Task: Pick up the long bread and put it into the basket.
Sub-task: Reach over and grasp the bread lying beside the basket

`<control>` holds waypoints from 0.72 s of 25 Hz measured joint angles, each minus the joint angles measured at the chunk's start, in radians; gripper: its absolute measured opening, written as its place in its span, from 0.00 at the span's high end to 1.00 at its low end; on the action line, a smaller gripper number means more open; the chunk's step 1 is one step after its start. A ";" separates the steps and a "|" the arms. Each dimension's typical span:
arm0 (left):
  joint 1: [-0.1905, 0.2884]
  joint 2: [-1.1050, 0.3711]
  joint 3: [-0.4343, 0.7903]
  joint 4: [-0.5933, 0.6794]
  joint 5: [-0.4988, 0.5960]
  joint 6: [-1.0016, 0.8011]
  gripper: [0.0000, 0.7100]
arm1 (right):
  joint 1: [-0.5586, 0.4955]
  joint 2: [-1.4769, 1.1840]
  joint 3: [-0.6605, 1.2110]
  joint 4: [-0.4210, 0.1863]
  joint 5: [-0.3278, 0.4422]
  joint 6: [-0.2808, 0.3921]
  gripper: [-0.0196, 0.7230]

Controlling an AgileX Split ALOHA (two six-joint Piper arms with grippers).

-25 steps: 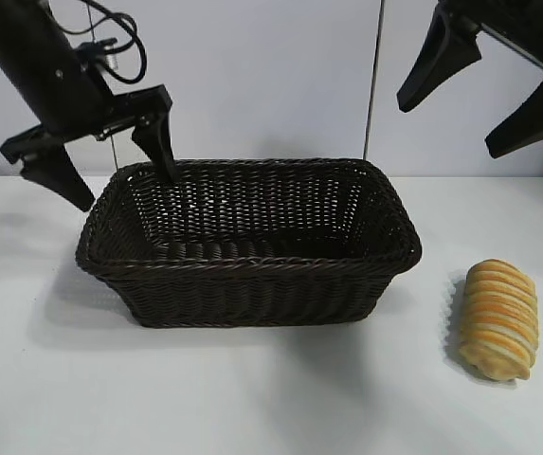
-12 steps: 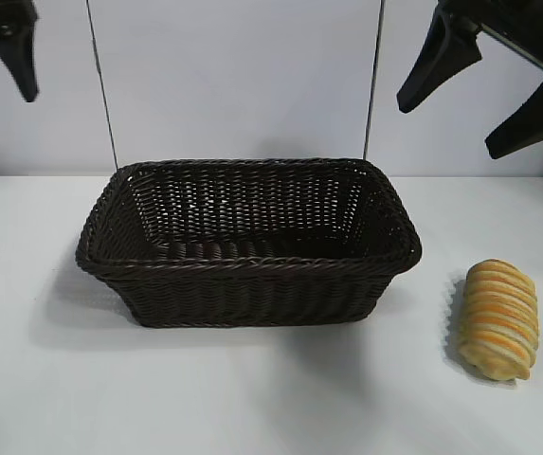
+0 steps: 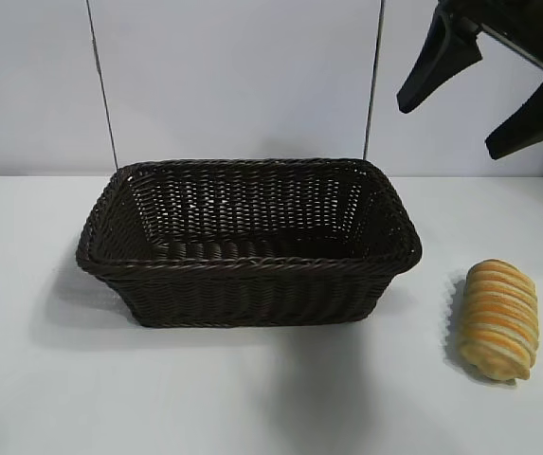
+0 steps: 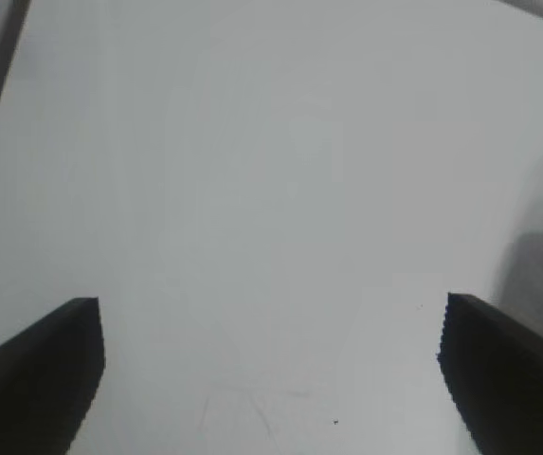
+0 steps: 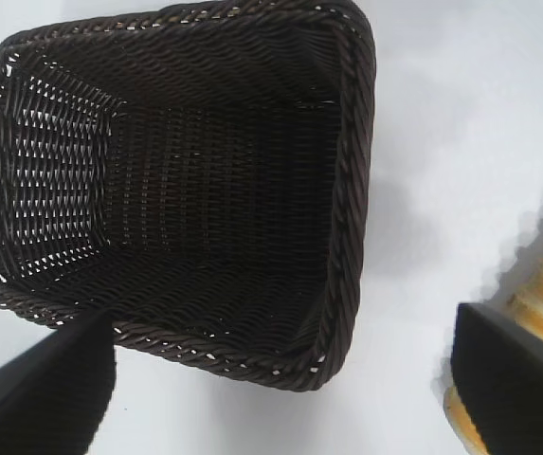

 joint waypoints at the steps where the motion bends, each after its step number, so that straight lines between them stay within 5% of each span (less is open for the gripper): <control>1: -0.001 -0.045 0.000 -0.001 0.003 0.005 0.02 | 0.000 0.000 0.000 0.000 0.000 0.000 0.05; 6: -0.025 -0.270 0.000 -0.002 0.011 0.013 0.02 | 0.000 0.000 0.000 0.000 0.006 -0.004 0.05; 14: -0.291 -0.638 0.156 0.098 0.023 0.036 0.02 | 0.000 0.000 0.000 0.000 0.008 -0.018 0.05; 18: -0.325 -0.843 0.361 0.259 0.029 -0.017 0.02 | 0.000 0.000 0.000 0.000 0.008 -0.022 0.05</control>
